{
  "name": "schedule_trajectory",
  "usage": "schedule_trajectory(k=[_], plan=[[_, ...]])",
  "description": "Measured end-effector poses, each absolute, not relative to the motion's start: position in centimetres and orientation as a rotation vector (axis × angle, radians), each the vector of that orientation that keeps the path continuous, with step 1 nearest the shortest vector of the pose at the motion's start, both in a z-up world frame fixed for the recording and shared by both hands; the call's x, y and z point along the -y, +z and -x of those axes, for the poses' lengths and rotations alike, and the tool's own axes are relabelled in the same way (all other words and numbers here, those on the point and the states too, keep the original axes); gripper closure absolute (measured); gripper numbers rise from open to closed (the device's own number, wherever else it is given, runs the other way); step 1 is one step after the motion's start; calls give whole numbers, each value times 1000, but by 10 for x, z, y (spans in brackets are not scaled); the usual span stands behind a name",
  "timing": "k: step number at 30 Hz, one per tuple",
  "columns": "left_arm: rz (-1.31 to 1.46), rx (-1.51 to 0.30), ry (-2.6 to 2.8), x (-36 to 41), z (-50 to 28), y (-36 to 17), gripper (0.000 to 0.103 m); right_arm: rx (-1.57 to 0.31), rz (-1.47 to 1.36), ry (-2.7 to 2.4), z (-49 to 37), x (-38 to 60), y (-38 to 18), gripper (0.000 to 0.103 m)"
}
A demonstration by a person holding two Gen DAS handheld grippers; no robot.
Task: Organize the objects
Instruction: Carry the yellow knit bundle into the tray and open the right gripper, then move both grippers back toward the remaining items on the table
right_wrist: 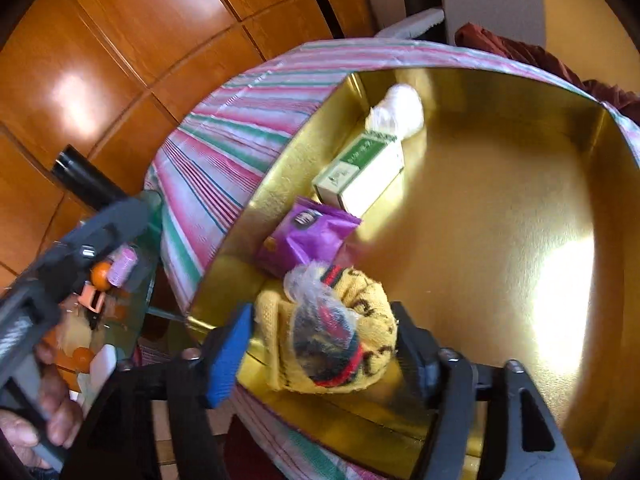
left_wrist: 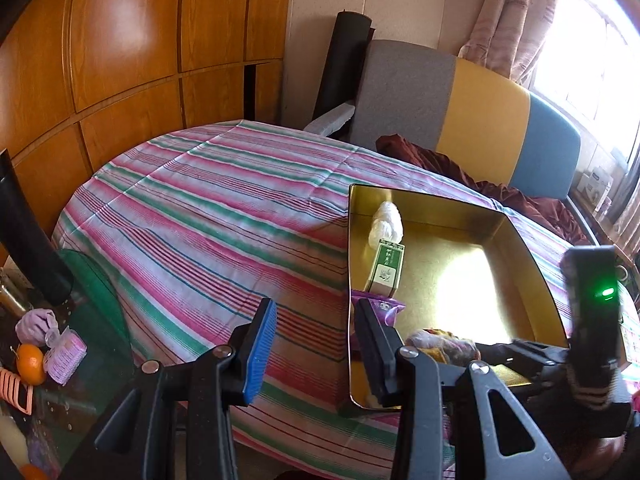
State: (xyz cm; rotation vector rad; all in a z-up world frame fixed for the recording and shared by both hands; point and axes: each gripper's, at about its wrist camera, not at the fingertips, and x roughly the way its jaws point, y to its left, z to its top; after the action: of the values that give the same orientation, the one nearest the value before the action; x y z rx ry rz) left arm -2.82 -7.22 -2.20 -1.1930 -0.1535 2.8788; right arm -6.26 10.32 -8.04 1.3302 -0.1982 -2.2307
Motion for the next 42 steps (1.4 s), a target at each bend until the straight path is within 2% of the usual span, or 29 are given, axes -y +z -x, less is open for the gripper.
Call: schedule_trajectory(k=[1, 6, 18, 27, 30, 34, 36, 39, 42], plan=[[1195, 151, 2878, 73, 29, -23, 62, 211, -1319, -2236, 61, -106, -77, 19], [1198, 158, 2882, 74, 28, -25, 62, 285, -1279, -2267, 52, -125, -61, 12], [1182, 77, 2806, 41, 29, -19, 62, 543, -1292, -2494, 31, -258, -32, 6], [1100, -106, 2620, -49, 37, 4, 62, 787, -1212, -2852, -2, -432, 2, 6], [1059, -154, 2521, -93, 38, 11, 53, 908, -1126, -3041, -17, -499, 14, 2], [1031, -190, 2378, -160, 43, 16, 39, 1118, -1019, -3178, -36, -564, 7, 1], [1031, -213, 2318, -191, 46, 15, 37, 1260, -972, -3203, -50, -583, -6, 1], [1042, -242, 2231, -242, 52, 9, 25, 1515, -941, -3131, -60, -606, -15, 0], [1064, -250, 2156, -287, 58, 1, 21, 1518, -911, -3130, -63, -609, -12, 0]])
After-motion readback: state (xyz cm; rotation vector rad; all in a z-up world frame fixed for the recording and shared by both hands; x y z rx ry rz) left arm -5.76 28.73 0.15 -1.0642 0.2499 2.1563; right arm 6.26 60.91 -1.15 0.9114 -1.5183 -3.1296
